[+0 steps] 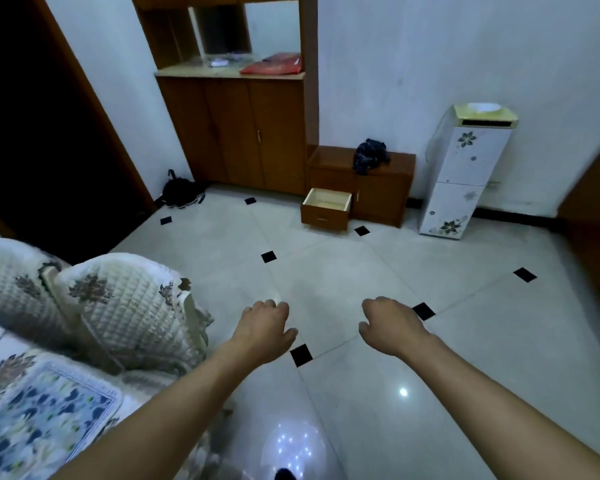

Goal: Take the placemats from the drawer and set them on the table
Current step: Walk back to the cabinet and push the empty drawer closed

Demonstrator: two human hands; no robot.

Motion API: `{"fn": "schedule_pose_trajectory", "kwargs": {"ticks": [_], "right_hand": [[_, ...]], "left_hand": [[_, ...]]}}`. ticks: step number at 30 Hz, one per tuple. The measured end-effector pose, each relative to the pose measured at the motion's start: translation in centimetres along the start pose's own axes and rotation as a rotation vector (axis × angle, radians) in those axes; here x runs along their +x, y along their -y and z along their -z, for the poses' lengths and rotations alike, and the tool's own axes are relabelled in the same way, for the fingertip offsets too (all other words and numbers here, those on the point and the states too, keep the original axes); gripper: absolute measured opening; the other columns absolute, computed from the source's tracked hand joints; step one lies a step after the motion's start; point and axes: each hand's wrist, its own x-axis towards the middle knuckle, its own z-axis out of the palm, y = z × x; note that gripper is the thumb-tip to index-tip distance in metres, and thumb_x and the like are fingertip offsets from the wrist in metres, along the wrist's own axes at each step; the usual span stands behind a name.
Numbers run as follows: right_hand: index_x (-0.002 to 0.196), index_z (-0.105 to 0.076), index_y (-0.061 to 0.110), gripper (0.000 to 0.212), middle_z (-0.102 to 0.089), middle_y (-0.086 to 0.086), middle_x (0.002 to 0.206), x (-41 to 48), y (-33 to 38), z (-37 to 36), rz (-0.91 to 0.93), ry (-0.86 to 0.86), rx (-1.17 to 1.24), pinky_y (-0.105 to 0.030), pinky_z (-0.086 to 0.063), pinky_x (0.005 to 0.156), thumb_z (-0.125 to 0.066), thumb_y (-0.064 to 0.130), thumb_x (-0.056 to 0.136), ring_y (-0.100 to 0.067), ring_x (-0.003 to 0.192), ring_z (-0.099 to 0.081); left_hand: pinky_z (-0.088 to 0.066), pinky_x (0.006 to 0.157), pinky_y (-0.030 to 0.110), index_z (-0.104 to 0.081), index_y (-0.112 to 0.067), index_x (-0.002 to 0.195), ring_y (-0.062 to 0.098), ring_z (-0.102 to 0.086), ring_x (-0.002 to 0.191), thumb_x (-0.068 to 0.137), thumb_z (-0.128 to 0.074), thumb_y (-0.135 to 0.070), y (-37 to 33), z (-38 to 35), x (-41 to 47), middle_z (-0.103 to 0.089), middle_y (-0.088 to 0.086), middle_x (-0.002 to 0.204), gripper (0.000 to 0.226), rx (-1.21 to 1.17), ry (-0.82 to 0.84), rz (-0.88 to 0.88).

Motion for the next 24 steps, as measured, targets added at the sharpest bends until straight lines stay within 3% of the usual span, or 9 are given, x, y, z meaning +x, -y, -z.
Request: {"fn": "schedule_pose_trajectory", "kwargs": {"ticks": [11,16,24], "right_hand": [[0.082,-0.043,0.015,0.017,-0.052,-0.004,0.087,22.2,-3.5,2.8,-0.045,-0.012,-0.068,-0.03,-0.037,0.062,-0.048,0.031,0.089,-0.022,0.073,-0.047],[0.087,-0.048,0.014,0.016,-0.06,-0.008,0.099,31.1,-4.8,4.3,-0.089,-0.024,-0.097,-0.031,-0.034,0.065,-0.048,0.03,0.089,-0.027,0.086,-0.057],[0.102,-0.056,0.012,0.024,-0.061,-0.009,0.105,43.8,-8.6,5.2,-0.12,0.003,-0.162,-0.036,-0.039,0.081,-0.046,0.03,0.09,-0.028,0.096,-0.059]], "left_hand": [[-0.041,0.09,0.042,-0.053,-0.016,0.111,0.029,-0.052,0.105,0.09,-0.046,-0.047,4.8,1.7,23.6,-0.059,0.008,0.111,0.039,0.048,-0.007,-0.049],[-0.04,0.09,0.041,-0.052,-0.014,0.11,0.03,-0.051,0.105,0.091,-0.046,-0.045,6.5,3.9,33.7,-0.059,0.009,0.111,0.037,0.071,-0.005,-0.121],[-0.041,0.093,0.043,-0.053,-0.015,0.114,0.029,-0.053,0.106,0.09,-0.047,-0.045,7.3,5.8,47.2,-0.06,0.009,0.112,0.04,0.081,0.024,-0.153]]}}
